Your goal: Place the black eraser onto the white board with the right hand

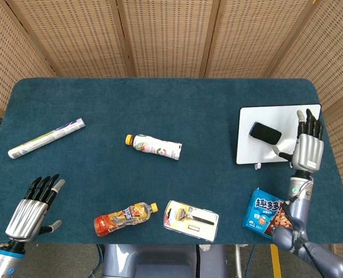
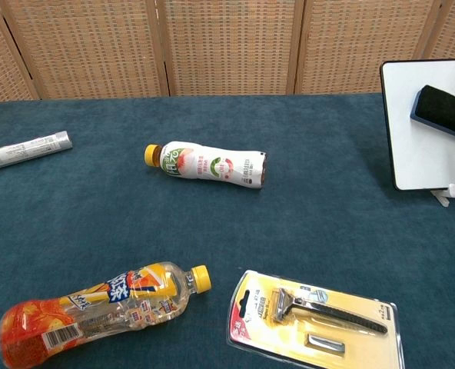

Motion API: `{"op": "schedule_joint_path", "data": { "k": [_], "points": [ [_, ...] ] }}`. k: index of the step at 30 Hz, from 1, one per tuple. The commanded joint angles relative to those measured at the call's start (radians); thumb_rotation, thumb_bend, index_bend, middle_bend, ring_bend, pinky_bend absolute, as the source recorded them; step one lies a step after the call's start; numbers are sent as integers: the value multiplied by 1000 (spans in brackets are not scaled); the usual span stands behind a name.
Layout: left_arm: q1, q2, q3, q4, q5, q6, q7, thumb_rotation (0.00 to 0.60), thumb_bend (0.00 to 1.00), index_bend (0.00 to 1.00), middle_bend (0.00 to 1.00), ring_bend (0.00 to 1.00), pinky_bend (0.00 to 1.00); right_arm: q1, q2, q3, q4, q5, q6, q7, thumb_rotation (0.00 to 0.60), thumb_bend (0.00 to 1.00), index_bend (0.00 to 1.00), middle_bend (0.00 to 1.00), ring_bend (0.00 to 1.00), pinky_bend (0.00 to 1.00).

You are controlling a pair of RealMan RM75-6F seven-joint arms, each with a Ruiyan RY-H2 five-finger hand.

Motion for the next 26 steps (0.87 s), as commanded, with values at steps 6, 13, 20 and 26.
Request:
{"op": "schedule_joint_path", "data": {
  "k": [6,13,20,26],
  "points": [
    [4,9,-6,-4,-8,9,-3,600,135,0,0,0,0,-237,330,-198,-349,-242,123,135,600,0,77,0,0,0],
    [6,3,8,-7,25,10,17,600,134,0,0,0,0,-340,461,-349,-388,-391,172,149,600,0,97,0,0,0],
    [8,-2,9,-1,34,15,19,600,134,0,0,0,0,-432,479,-403,-353,-482,309,176,600,0,110,0,0,0],
    [6,0,5,-4,31,14,14,600,134,0,0,0,0,-449,483,-406,-338,-489,319,173,600,0,110,0,0,0]
  ]
}}
